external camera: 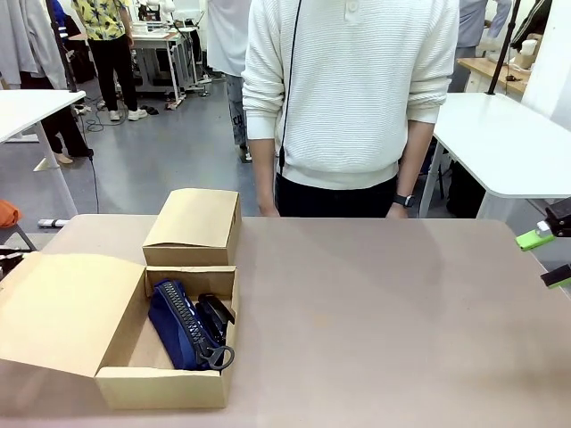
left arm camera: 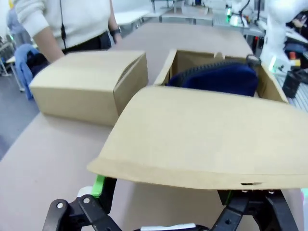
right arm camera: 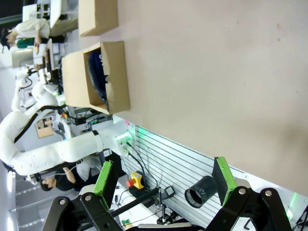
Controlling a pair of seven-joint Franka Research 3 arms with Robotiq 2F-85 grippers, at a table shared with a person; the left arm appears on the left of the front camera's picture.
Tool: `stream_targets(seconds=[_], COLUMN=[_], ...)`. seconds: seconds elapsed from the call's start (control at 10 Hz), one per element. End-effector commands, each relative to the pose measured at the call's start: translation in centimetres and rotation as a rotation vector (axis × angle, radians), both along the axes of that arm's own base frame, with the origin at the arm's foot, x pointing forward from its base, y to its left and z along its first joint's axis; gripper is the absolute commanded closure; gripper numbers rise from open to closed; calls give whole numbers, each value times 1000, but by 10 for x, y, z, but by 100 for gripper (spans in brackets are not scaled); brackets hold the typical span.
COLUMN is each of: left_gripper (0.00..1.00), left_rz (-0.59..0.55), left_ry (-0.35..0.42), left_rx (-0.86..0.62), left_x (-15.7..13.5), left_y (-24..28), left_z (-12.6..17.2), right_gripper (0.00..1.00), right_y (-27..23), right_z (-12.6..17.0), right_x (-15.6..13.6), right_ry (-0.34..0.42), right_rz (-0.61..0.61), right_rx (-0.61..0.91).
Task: Place items inside the box.
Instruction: Close the lid of the Mailer Box closest to the robot.
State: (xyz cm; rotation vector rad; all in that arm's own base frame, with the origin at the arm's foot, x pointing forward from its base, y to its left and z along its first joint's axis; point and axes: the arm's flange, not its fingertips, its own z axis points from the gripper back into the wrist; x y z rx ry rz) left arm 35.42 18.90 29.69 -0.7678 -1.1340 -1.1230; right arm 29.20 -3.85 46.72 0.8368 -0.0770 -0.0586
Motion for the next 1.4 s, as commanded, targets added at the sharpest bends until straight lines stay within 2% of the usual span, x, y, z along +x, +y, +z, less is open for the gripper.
stream_targets(seconds=[0.0, 0.4, 0.6, 0.7, 0.8, 1.1, 1.3], left_gripper=[0, 0, 0, 0, 0, 0, 0], left_rz=[48, -69, -129, -199, -257, -358, -385], left_ry=[-103, -223, -273, -299, -241, -176, -150], left_rx=[-49, -121, -184, -183, -173, -71, -15], left_x=[-9, -24, -34, -41, -47, -61, -67], left_y=[-10, -74, -122, -157, -176, -227, -235], left_z=[16, 45, 58, 57, 50, 8, -11], right_gripper=[0, 0, 0, 0, 0, 0, 0], right_y=[-1, -1, -1, -1, -1, -1, -1], right_z=[-1, -1, -1, -1, -1, -1, -1], right_x=[1, 1, 1, 1, 1, 1, 1], right_ry=[-22, -22, -22, -22, -22, -22, -22], right_rz=[14, 14, 14, 14, 14, 14, 14], right_rx=[20, 20, 20, 20, 20, 20, 20])
